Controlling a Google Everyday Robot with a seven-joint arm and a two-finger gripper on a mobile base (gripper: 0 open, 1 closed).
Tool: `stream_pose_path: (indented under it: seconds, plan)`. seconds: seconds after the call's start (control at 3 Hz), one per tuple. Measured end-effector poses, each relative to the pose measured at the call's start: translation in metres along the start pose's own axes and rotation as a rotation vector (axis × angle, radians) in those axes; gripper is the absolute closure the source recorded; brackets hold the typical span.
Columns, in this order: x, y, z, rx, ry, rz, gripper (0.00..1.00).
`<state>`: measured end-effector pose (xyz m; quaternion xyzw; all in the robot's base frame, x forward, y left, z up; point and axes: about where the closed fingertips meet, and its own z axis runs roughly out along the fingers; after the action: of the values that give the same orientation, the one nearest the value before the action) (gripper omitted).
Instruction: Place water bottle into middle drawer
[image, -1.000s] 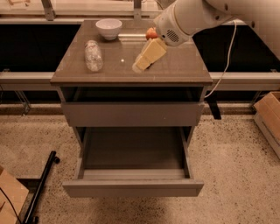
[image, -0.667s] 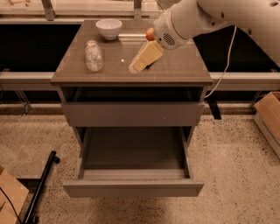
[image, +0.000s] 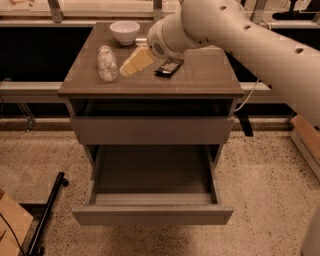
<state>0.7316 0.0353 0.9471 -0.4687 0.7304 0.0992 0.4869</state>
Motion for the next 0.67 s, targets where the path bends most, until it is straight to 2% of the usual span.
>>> stream_pose_path:
  seconds: [0.67]
  plan:
    - [-0.002, -0.016, 0.091, 0.033, -0.061, 0.086, 0.0]
